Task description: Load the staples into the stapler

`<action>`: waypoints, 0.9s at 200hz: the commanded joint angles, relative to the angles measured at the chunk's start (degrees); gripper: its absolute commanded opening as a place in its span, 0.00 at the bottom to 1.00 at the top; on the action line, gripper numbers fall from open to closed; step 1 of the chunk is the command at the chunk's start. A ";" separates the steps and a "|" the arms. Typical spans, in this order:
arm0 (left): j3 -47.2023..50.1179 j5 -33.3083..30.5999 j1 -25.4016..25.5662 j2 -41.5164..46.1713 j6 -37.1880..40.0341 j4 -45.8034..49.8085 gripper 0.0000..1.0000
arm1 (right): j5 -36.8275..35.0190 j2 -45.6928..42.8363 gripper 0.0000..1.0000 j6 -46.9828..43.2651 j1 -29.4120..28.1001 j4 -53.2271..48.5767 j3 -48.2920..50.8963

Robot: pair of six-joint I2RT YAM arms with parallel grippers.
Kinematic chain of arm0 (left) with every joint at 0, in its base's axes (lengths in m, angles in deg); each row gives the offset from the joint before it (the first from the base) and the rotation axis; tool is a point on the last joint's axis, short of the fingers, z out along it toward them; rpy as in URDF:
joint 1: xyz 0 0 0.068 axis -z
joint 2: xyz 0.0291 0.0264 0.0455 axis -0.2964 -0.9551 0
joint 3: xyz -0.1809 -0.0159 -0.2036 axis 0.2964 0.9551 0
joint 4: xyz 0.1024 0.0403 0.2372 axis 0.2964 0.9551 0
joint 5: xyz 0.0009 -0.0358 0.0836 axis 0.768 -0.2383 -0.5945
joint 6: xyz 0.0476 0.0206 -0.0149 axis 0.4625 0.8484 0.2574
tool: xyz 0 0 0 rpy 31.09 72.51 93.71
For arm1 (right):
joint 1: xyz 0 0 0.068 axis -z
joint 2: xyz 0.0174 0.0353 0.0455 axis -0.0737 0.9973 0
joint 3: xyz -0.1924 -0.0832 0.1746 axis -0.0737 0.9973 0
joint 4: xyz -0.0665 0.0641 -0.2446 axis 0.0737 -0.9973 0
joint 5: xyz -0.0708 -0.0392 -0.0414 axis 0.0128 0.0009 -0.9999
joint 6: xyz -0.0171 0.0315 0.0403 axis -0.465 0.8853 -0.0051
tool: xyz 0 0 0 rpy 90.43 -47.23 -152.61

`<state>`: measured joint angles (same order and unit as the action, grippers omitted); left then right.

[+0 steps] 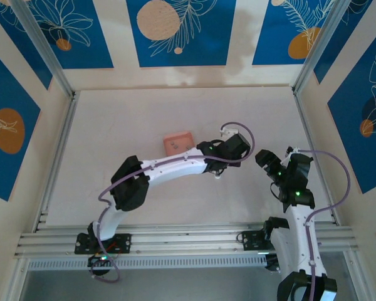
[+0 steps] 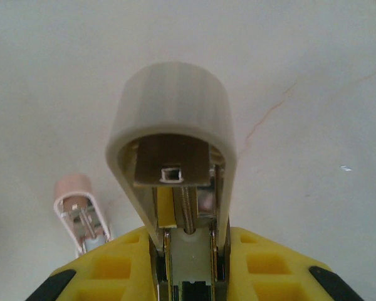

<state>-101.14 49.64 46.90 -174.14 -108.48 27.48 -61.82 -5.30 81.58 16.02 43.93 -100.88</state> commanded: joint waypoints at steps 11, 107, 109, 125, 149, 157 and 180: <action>-3.26 -0.63 0.39 -4.15 -7.41 6.44 0.00 | 0.69 -0.64 0.80 1.93 0.47 -1.11 2.25; -14.56 0.16 0.54 -14.99 -9.87 11.16 0.00 | 1.64 -0.68 0.79 3.52 0.57 1.60 4.08; -14.60 0.12 0.55 -15.07 -9.91 11.22 0.00 | 1.71 -0.66 0.79 3.50 0.59 1.61 4.10; -15.58 -0.11 0.56 -15.99 -10.57 11.55 0.00 | 1.71 -0.68 0.79 3.56 0.60 1.82 4.25; -17.32 -0.49 0.50 -17.57 -11.75 12.86 0.01 | 1.92 -0.68 0.79 3.98 0.58 2.31 4.57; -18.00 -0.69 0.46 -18.07 -12.54 13.67 0.01 | 2.06 -0.64 0.79 3.86 0.52 2.32 4.43; -18.40 -1.24 0.46 -18.70 -13.62 14.59 0.02 | 1.96 -0.65 0.80 3.91 0.60 2.36 4.52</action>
<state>-117.29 50.12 46.92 -191.39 -119.65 38.81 -61.13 -5.30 84.70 16.26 45.44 -97.23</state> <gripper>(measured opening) 0.232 0.795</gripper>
